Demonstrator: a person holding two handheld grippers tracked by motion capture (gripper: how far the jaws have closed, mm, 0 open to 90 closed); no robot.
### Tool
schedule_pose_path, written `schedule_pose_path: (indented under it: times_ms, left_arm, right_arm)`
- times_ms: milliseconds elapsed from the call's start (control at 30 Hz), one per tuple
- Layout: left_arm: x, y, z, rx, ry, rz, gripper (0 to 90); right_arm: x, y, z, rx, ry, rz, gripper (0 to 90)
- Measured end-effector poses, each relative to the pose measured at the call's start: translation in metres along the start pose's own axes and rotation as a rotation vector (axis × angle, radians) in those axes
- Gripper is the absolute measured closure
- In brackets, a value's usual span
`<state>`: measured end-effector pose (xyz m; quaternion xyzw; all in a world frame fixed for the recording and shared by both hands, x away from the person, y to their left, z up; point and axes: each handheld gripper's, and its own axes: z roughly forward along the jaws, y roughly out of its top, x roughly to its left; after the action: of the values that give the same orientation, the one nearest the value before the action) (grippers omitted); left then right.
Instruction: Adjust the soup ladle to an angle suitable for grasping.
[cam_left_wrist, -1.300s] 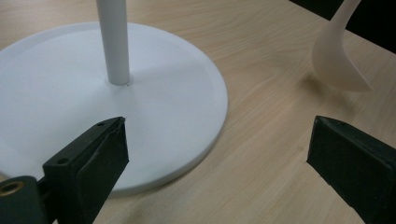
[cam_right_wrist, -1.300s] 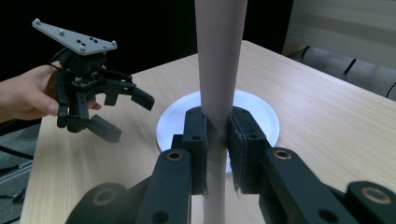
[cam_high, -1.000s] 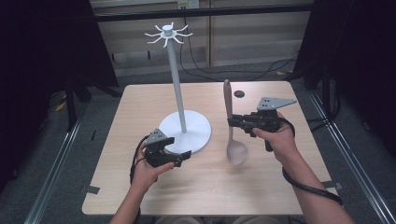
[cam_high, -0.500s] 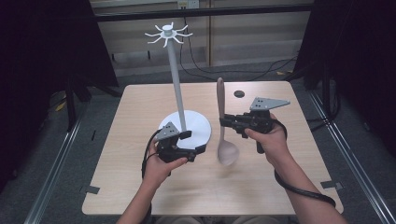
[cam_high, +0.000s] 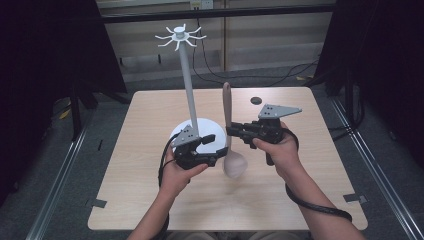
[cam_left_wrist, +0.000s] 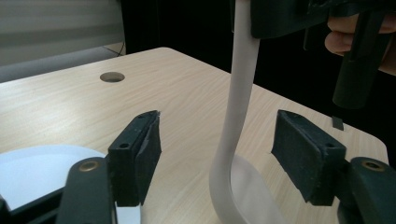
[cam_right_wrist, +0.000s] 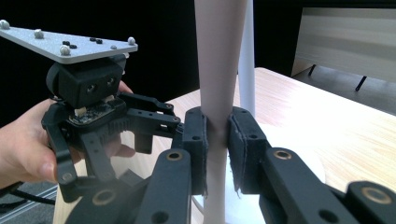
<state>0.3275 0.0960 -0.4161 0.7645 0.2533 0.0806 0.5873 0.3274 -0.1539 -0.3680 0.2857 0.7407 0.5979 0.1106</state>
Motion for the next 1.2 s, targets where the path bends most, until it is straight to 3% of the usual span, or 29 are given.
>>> schedule_pose_path:
  times_ms: [67, 133, 200, 300, 467, 600, 767, 967, 1200]
  left_arm:
    - [-0.001, 0.001, 0.000, -0.004, 0.027, 0.003, 34.4]
    - [0.000, 0.001, 0.001, -0.010, 0.004, 0.000, 37.0]
    - [-0.001, 0.002, 0.000, -0.013, 0.032, 0.004, 40.8]
    - [0.000, 0.003, 0.000, -0.025, 0.018, 0.011, 46.2]
    - [-0.002, 0.006, -0.002, -0.033, 0.031, 0.024, 52.8]
    - [-0.002, 0.008, -0.002, -0.041, 0.035, 0.031, 61.0]
    - [-0.004, 0.010, -0.004, -0.044, 0.018, 0.051, 78.6]
    - [-0.005, 0.012, -0.004, -0.009, 0.011, 0.057, 79.7]
    - [-0.003, 0.012, -0.007, -0.009, 0.003, 0.057, 79.7]
  right_arm:
    - [0.002, 0.001, 0.002, 0.000, 0.009, -0.002, 78.5]
    - [0.003, 0.002, 0.003, 0.003, 0.008, -0.006, 78.5]
    - [0.006, 0.003, 0.007, 0.010, 0.008, -0.015, 78.5]
    - [0.009, 0.004, 0.010, 0.013, 0.016, -0.014, 78.5]
    - [0.012, 0.004, 0.014, 0.009, 0.021, -0.014, 78.4]
    - [0.013, 0.004, 0.016, 0.007, 0.021, -0.002, 78.4]
    - [0.015, 0.005, 0.018, -0.002, 0.026, -0.004, 78.3]
    - [0.014, 0.000, 0.017, -0.013, 0.019, 0.017, 75.9]
    - [0.009, -0.005, 0.007, -0.002, -0.020, 0.003, 57.9]
